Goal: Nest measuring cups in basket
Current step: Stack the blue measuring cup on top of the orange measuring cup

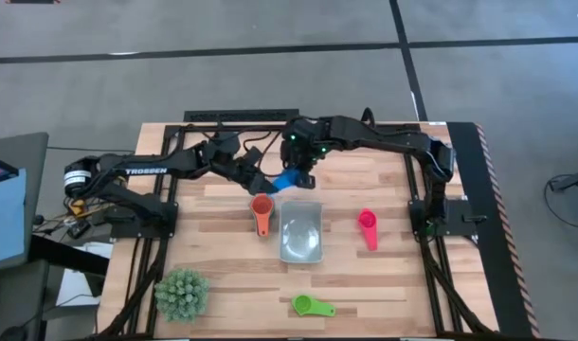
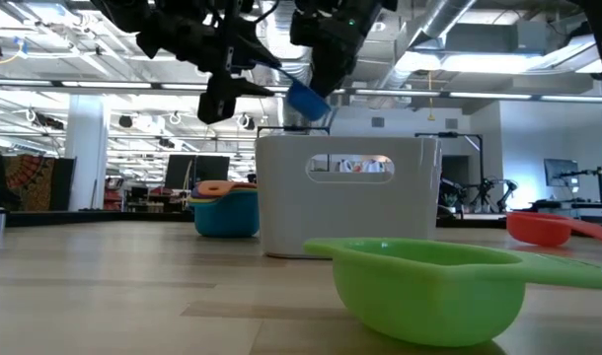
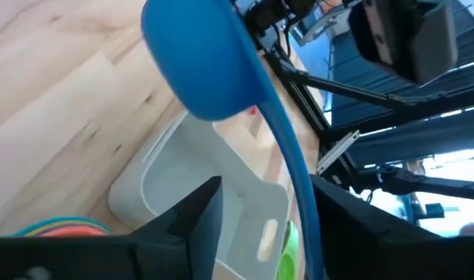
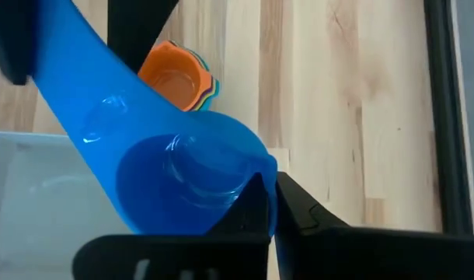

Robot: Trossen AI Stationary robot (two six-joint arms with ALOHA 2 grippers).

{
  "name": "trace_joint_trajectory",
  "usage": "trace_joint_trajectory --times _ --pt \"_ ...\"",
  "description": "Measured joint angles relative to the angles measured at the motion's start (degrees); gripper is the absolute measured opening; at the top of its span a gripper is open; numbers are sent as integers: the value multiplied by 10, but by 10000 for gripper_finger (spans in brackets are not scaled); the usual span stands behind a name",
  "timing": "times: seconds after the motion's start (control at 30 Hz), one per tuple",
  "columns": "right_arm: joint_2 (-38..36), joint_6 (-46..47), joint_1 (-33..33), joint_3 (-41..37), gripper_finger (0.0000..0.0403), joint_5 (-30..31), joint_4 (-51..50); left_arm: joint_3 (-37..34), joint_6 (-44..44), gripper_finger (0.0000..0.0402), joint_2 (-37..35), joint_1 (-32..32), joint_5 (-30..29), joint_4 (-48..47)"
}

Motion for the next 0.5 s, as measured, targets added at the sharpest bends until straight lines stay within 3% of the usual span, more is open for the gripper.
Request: trace_joint_trajectory --times 0.17,0.33,0.5 --pt "1 -16 -4 11 10 3 -1 0 -9 113 0 0 4 -1" --pt "1 -12 -4 11 11 14 -5 0 -9 17 -2 0 -1 -2" --pt "0 109 -15 11 56 26 8 0 -2 3 -11 -7 -41 -7"
